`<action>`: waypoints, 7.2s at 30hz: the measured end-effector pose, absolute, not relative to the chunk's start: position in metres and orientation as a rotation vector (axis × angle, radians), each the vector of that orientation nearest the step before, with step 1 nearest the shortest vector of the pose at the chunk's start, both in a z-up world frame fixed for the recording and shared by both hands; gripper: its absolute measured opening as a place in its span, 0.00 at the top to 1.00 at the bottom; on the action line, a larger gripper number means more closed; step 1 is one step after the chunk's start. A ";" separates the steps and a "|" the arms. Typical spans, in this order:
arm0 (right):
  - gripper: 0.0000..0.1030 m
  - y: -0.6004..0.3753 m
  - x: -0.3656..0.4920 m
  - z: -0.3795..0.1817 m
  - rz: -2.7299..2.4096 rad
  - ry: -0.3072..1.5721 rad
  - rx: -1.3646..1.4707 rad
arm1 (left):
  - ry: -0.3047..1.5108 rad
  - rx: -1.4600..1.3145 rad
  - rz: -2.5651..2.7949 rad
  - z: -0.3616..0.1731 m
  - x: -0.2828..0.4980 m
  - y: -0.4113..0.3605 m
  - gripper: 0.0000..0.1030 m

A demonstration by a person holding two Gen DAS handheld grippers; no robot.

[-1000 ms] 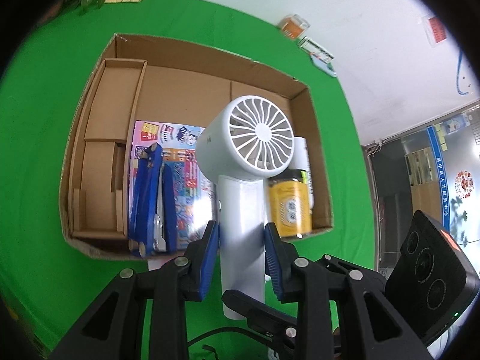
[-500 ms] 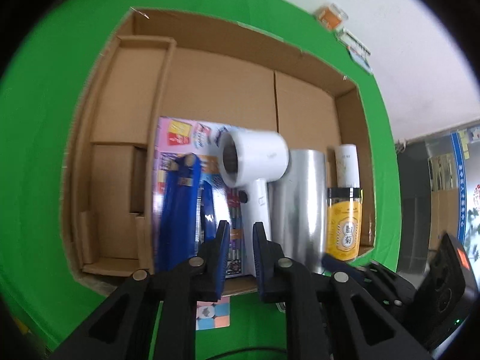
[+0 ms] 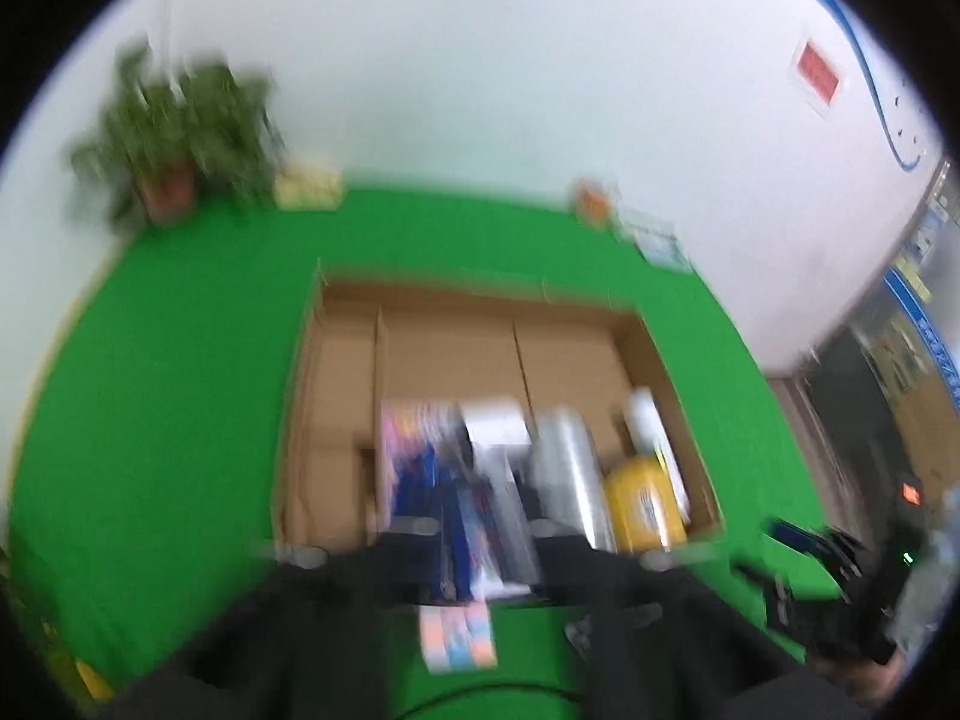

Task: Organize rigid objects
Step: 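Move the right tool to the white phone stand and grasp it, then lift the white phone stand and carry it over the box with the right gripper, then lower the phone stand into the box beside the stapler and release, then move the right tool to the pastel Rubik's cube and grasp it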

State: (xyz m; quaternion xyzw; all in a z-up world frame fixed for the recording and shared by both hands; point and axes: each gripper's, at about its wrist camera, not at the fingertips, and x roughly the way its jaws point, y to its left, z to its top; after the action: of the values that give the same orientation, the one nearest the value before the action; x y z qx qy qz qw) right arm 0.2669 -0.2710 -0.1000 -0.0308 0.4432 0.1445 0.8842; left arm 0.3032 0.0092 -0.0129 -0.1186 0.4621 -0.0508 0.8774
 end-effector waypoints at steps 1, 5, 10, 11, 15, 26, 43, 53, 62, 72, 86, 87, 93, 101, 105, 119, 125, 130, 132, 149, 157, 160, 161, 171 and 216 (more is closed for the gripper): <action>0.71 -0.276 0.259 -0.106 0.309 0.949 -0.083 | 0.994 -0.256 -0.092 -0.021 0.297 0.009 0.95; 0.23 -0.285 0.240 -0.136 0.349 1.066 -0.102 | 1.040 -0.265 -0.012 -0.040 0.267 0.004 0.49; 0.02 -0.283 0.239 -0.201 0.384 1.214 -0.040 | 1.073 -0.217 0.116 -0.060 0.229 -0.001 0.20; 0.02 -0.284 0.242 -0.209 0.385 1.237 -0.002 | 1.094 -0.218 0.110 -0.064 0.226 0.000 0.20; 0.02 -0.293 0.273 -0.252 0.282 1.301 0.296 | 1.128 -0.243 0.074 -0.068 0.205 0.001 0.20; 0.29 -0.254 0.284 -0.304 0.409 1.323 0.289 | 1.225 -0.283 -0.007 -0.099 0.179 0.009 0.22; 0.03 -0.155 0.228 -0.314 0.511 1.059 -0.346 | 1.258 -0.453 -0.097 -0.129 0.197 0.017 0.22; 0.49 -0.153 0.186 -0.348 0.573 1.195 -0.272 | 1.331 -0.578 -0.184 -0.159 0.195 -0.001 0.22; 0.08 -0.161 0.154 -0.362 0.520 1.179 -0.135 | 1.412 -0.732 -0.380 -0.209 0.218 -0.029 0.22; 0.28 -0.135 0.201 -0.388 0.464 1.116 -0.134 | 1.443 -0.812 -0.492 -0.238 0.239 -0.055 0.24; 0.47 -0.145 0.225 -0.402 0.471 1.231 0.014 | 1.510 -0.712 -0.502 -0.240 0.214 -0.078 0.64; 0.46 -0.150 0.227 -0.402 0.473 1.234 0.024 | 1.514 -0.726 -0.501 -0.240 0.215 -0.077 0.64; 0.27 -0.146 0.223 -0.405 0.438 1.201 -0.009 | 1.478 -0.678 -0.376 -0.226 0.216 -0.052 0.49; 0.21 -0.086 0.202 -0.427 0.341 1.117 -0.158 | 1.480 -0.739 -0.355 -0.234 0.213 -0.019 0.34; 0.35 -0.088 0.208 -0.424 0.332 1.101 -0.102 | 1.533 -0.745 -0.400 -0.247 0.215 -0.040 0.36; 0.37 -0.134 0.225 -0.417 0.412 1.254 0.480 | 1.594 -0.591 -0.526 -0.238 0.209 -0.096 0.68; 0.37 -0.141 0.205 -0.351 0.442 1.173 0.479 | 1.497 -0.553 -0.572 -0.181 0.220 -0.112 0.70; 0.37 -0.150 0.211 -0.288 0.476 1.080 0.427 | 1.387 -0.543 -0.587 -0.129 0.227 -0.108 0.71; 0.37 -0.153 0.210 -0.262 0.490 1.048 0.403 | 1.337 -0.536 -0.580 -0.106 0.229 -0.099 0.71; 0.37 -0.066 0.194 -0.144 0.763 0.965 0.244 | 1.142 -0.622 -0.347 -0.039 0.185 -0.013 0.71; 0.37 -0.033 0.200 -0.163 0.812 1.033 0.223 | 1.156 -0.639 -0.307 -0.044 0.180 0.012 0.71; 0.37 -0.027 0.214 -0.168 0.797 1.048 0.217 | 1.154 -0.646 -0.316 -0.044 0.188 0.016 0.71; 0.37 -0.026 0.217 -0.167 0.793 1.048 0.216 | 1.150 -0.644 -0.319 -0.043 0.193 0.018 0.71; 0.39 0.000 0.277 -0.167 0.733 1.049 0.225 | 1.158 -0.608 -0.349 -0.052 0.259 0.046 0.72; 0.01 0.002 0.285 -0.331 0.599 1.241 -0.071 | 1.402 -0.439 0.202 -0.157 0.199 0.099 0.52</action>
State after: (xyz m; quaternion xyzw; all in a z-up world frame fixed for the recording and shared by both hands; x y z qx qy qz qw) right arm 0.2846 0.0016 -0.3312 -0.0329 0.5726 0.2762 0.7712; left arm 0.1993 0.0985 -0.1568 -0.1999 0.6383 0.0921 0.7376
